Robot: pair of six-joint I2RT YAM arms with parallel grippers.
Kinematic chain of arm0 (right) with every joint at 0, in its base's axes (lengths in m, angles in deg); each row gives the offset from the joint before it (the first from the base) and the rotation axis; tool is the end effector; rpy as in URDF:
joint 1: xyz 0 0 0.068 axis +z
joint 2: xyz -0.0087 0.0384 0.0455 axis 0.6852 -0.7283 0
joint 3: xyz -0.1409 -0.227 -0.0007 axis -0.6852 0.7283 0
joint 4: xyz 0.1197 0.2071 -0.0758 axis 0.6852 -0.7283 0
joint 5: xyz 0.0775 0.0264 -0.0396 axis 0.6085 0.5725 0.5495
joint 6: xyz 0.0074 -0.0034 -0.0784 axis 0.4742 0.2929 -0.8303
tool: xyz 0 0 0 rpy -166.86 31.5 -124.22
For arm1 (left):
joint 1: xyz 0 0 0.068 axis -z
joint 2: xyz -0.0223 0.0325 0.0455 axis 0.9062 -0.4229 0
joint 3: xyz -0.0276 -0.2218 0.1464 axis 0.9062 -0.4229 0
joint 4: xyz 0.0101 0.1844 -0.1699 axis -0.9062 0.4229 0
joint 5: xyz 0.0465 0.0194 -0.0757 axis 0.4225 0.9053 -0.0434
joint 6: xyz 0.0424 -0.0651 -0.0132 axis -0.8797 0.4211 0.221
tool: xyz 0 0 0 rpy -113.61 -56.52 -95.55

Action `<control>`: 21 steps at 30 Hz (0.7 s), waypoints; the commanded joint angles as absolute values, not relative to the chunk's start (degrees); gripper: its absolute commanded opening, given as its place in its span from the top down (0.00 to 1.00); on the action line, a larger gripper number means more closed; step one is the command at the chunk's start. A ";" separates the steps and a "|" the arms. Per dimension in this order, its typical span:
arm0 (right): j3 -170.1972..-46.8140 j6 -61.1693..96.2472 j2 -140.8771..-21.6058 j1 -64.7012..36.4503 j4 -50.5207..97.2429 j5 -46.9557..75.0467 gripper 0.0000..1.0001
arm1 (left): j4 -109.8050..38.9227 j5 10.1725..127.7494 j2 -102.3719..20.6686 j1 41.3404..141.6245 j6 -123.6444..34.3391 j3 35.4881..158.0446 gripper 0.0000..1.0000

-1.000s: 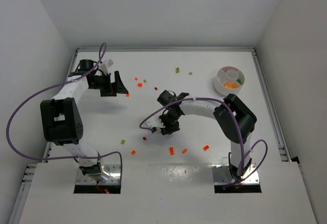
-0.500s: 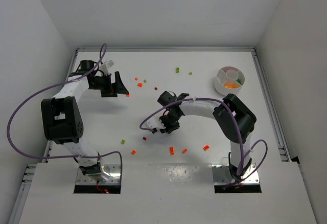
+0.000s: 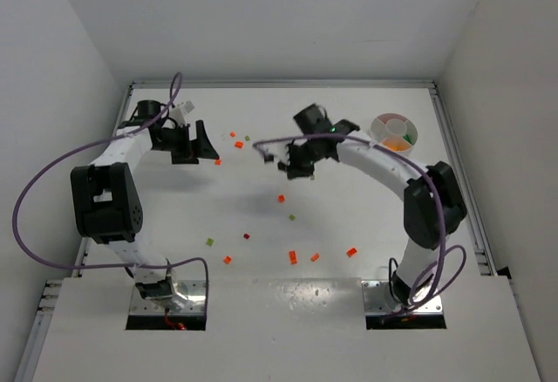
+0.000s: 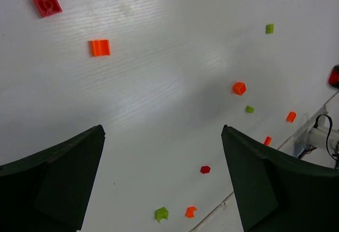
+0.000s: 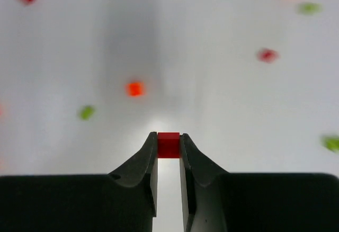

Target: Sort the legos into containers by color

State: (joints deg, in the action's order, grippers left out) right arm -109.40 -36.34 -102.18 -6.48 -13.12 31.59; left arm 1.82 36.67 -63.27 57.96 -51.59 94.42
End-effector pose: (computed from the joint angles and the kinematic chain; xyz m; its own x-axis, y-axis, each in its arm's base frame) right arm 0.2814 0.2463 0.1996 0.0273 -0.8068 -0.5903 -0.9965 0.0248 -0.0800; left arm 0.3491 -0.0012 0.2007 -0.8987 -0.1727 -0.4031 0.1261 0.7786 -0.6147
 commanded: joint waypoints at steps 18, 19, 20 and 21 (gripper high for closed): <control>-154.51 -16.00 -125.05 -49.67 -26.58 32.33 1.00 | -1.43 44.00 -68.54 60.06 -43.93 103.17 0.01; -154.51 -15.99 -125.66 -50.54 -26.58 32.33 1.00 | -1.43 44.70 -68.54 60.06 -43.93 103.17 0.01; -153.99 -15.39 -126.28 -51.07 -26.58 32.33 1.00 | -1.43 45.22 -68.54 60.06 -43.93 103.17 0.01; -153.98 -15.38 -126.28 -51.68 -26.58 32.33 1.00 | -1.43 45.23 -68.54 60.06 -43.93 103.17 0.01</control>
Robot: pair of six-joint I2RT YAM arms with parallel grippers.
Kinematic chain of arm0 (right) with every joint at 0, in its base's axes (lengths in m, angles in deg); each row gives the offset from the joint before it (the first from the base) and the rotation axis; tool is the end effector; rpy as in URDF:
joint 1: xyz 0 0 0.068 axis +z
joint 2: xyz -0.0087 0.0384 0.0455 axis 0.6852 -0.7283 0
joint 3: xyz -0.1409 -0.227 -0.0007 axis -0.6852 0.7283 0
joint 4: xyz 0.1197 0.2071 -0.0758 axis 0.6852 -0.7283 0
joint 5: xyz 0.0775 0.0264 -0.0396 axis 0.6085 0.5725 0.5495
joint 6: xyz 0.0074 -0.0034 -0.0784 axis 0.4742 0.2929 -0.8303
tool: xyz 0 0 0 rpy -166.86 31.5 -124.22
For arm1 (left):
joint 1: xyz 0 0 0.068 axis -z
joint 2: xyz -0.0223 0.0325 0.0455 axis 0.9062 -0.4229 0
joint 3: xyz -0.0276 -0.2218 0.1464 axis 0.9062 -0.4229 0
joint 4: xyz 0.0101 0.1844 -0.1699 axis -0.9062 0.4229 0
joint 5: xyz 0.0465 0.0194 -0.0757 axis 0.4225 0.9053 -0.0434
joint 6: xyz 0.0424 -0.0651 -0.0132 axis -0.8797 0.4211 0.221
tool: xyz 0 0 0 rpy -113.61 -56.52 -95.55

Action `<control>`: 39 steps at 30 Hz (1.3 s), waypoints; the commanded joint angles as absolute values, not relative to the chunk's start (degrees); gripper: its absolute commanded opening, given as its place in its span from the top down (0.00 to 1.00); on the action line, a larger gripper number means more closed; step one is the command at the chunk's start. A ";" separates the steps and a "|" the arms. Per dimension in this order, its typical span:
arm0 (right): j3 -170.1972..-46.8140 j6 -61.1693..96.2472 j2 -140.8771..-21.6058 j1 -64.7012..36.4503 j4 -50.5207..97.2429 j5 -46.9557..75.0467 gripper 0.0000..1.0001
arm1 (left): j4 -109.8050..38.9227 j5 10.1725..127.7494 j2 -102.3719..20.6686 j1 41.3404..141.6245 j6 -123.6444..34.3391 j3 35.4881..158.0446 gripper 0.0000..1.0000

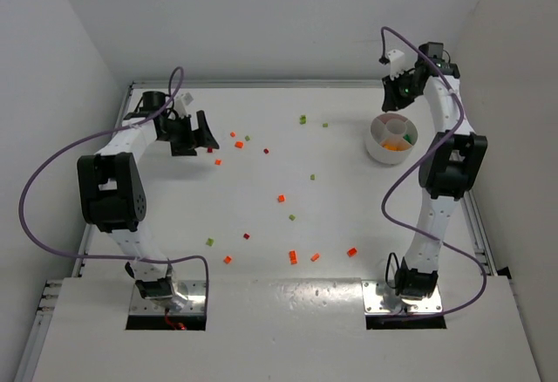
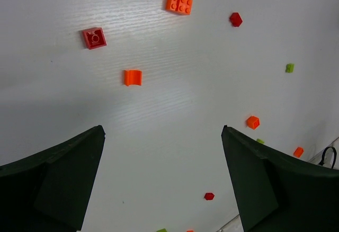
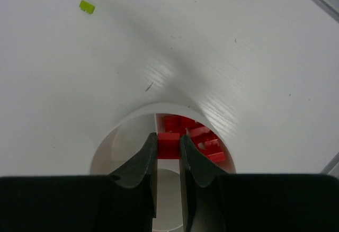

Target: Sort the legos into containers by color

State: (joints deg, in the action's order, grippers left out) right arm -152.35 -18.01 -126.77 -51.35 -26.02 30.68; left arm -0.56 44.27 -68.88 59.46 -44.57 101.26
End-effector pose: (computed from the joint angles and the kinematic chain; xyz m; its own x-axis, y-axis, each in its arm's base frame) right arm 0.4861 -0.0410 0.2373 -0.6844 -0.3453 -0.6421 -0.4809 0.8758 0.0416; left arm 0.3837 0.0002 0.2002 -0.8795 -0.2554 -0.4016 0.0162 0.8272 -0.5617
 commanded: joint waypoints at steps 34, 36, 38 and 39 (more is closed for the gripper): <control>-124.67 -29.71 -105.12 -25.53 -25.01 43.93 0.65 | -0.91 47.25 -66.96 58.84 -43.93 103.70 0.01; -120.35 -29.01 -104.41 -15.77 -21.42 43.93 0.69 | -0.91 47.25 -66.96 58.13 -43.93 103.70 0.01; -118.83 -27.43 -105.45 -7.45 -19.21 42.45 0.72 | -0.91 47.25 -65.91 57.51 -43.93 103.70 0.01; -117.35 -23.85 -106.06 -5.04 -17.46 40.44 0.75 | -0.91 47.86 -65.90 56.99 -43.93 103.70 0.01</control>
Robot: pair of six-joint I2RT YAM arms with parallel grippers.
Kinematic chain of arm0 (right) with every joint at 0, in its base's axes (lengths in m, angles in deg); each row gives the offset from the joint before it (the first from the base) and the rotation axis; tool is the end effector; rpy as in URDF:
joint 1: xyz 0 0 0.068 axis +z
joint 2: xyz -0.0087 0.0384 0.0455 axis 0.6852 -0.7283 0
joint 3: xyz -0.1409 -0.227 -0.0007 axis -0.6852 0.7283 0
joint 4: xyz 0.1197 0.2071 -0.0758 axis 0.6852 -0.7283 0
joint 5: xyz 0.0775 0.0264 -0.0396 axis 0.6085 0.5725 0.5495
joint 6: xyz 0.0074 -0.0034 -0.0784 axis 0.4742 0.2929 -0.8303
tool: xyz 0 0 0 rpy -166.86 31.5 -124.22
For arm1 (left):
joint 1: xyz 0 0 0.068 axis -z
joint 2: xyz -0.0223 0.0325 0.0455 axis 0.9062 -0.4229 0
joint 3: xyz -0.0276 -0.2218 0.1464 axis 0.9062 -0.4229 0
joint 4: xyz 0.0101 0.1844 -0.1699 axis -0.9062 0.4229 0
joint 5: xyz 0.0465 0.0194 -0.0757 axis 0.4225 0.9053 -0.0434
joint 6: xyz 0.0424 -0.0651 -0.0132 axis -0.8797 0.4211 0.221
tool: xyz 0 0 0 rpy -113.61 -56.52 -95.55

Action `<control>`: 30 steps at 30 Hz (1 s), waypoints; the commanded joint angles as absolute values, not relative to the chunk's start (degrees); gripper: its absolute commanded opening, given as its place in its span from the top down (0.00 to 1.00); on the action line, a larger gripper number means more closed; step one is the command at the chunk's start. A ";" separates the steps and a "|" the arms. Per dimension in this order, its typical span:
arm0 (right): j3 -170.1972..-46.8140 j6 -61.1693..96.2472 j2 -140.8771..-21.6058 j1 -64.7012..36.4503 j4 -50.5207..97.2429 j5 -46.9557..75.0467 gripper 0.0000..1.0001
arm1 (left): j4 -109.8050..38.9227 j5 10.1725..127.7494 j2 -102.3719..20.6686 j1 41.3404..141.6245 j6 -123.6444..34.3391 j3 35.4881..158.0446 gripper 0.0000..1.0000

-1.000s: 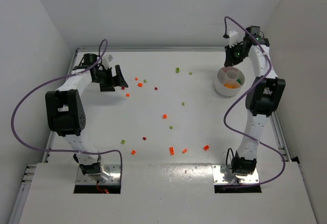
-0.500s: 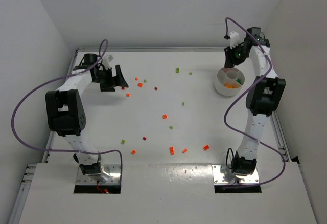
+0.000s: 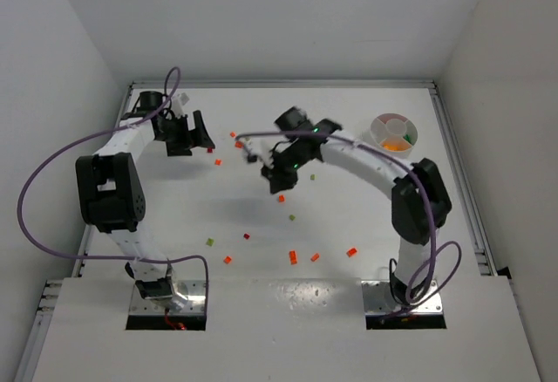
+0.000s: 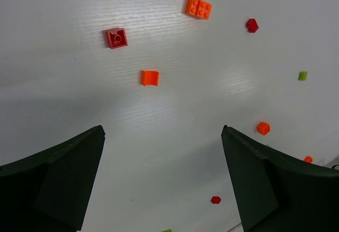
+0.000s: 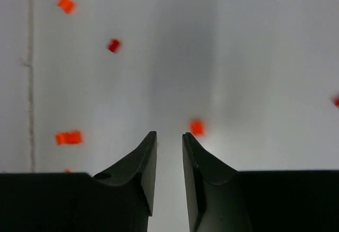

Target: Sort the legos into containers by color

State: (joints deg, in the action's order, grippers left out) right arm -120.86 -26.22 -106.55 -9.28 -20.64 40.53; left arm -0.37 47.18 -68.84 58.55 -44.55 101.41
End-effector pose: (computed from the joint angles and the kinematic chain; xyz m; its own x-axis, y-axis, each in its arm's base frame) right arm 0.3043 0.2509 0.2285 -0.1855 -0.7251 -0.6632 -0.9826 0.1356 0.1266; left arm 0.3843 0.0093 0.1995 -0.8703 -0.2745 -0.4089 -0.0215 0.8507 -0.5253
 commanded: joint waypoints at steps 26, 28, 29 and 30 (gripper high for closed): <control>-111.18 5.80 -115.65 17.48 2.25 21.17 0.54 | -2.58 50.33 -59.49 52.94 -43.22 95.00 0.01; -112.23 6.42 -116.35 18.01 2.25 20.65 0.54 | -3.10 50.33 -58.87 52.94 -43.22 95.00 0.01; -112.24 6.42 -117.05 18.01 2.25 20.64 0.54 | -3.10 50.33 -58.87 52.94 -43.22 94.39 0.01; -112.85 6.94 -117.75 18.01 1.73 20.12 0.54 | -3.10 50.33 -58.35 52.94 -42.70 94.38 0.01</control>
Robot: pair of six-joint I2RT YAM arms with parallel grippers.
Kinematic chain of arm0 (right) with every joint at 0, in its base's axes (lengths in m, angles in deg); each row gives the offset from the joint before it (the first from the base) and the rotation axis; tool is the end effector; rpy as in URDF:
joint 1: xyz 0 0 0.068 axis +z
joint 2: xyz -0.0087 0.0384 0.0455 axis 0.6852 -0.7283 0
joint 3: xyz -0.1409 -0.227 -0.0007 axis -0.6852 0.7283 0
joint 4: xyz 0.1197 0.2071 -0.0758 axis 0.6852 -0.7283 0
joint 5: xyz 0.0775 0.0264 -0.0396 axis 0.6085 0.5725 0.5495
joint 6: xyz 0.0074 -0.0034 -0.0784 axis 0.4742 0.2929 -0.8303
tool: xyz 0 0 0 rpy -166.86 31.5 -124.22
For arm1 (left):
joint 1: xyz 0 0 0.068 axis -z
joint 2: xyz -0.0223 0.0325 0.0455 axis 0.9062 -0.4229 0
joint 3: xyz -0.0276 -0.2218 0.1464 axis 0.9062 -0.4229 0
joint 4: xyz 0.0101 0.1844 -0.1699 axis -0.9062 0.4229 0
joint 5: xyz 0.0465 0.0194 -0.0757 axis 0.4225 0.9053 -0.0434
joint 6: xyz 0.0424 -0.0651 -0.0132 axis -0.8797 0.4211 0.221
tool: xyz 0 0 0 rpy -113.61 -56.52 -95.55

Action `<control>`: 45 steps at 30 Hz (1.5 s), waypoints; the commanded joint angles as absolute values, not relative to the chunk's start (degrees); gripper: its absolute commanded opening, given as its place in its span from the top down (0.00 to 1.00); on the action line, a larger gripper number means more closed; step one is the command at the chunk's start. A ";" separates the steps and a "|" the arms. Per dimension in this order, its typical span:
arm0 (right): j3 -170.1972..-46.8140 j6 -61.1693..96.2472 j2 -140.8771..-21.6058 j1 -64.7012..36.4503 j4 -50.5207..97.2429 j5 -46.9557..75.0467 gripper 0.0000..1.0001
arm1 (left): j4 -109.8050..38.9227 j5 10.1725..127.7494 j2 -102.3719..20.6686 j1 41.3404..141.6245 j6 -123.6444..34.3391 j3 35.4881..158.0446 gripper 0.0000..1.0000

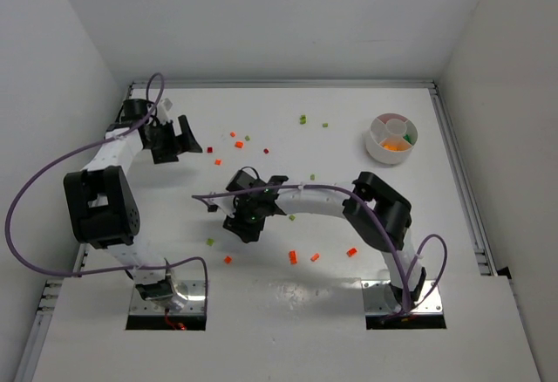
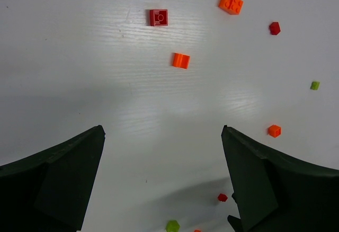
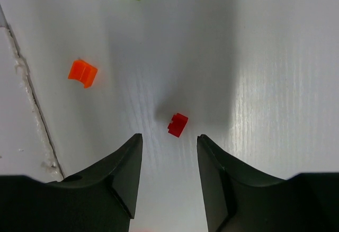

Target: Sort the legos into containers by color

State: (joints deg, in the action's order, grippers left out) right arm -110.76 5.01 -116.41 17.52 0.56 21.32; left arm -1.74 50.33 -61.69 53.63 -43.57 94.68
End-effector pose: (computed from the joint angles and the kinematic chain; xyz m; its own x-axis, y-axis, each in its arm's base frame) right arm 0.1901 0.3756 0.1243 -0.3381 -0.8014 -0.4934 -0.9411 0.2871 0.1785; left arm 0.3551 0.0402 0.2074 -0.8225 -0.3645 -0.4367 -0.1222 0.8630 -0.4902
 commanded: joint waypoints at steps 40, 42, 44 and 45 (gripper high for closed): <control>-104.58 -8.16 -92.01 -9.47 -3.72 3.50 1.00 | -2.22 57.87 -58.52 63.47 -52.10 98.07 0.01; -107.12 -10.36 -94.01 -18.26 -4.60 3.50 1.00 | -2.22 60.17 -59.05 67.52 -52.97 99.47 0.01; -113.44 -10.89 -96.65 -24.24 -7.24 5.61 1.00 | -2.22 61.83 -60.54 71.11 -52.98 100.70 0.01; -115.56 -10.90 -98.06 -29.75 -7.94 6.48 1.00 | -2.22 63.06 -61.07 72.09 -53.50 102.02 0.01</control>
